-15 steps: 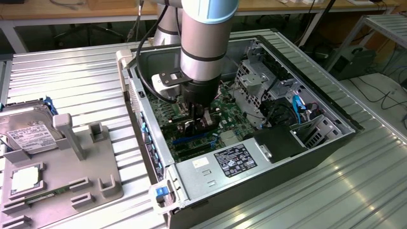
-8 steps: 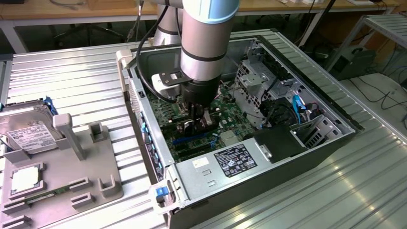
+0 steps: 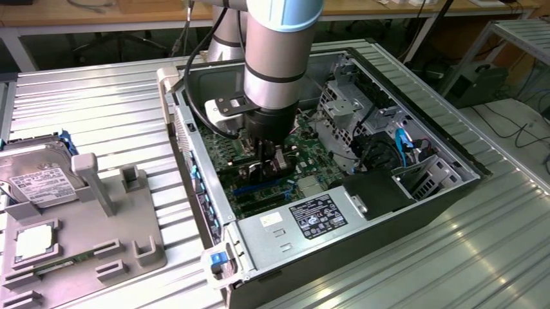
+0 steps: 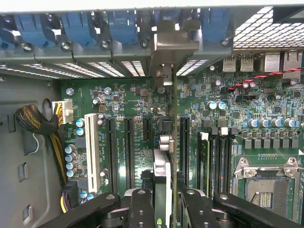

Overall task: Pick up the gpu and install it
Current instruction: 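Insert the gpu into the slot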

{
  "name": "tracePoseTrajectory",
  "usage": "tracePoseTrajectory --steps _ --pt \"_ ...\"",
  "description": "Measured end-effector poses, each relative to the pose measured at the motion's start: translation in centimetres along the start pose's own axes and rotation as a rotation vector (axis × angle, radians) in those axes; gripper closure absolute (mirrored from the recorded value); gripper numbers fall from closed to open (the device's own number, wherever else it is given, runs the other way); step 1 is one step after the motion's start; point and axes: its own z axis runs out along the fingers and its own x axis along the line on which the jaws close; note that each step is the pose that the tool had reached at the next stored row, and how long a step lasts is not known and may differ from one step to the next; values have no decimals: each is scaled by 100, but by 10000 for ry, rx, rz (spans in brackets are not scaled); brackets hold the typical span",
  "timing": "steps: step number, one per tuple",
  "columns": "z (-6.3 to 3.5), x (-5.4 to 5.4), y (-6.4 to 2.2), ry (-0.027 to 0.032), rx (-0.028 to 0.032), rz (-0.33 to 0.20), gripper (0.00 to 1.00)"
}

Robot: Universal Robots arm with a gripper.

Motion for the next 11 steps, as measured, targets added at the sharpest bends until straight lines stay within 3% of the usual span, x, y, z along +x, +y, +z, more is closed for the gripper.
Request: tracePoseTrajectory --steps 11 --pt "0 -23 0 0 0 -10 72"
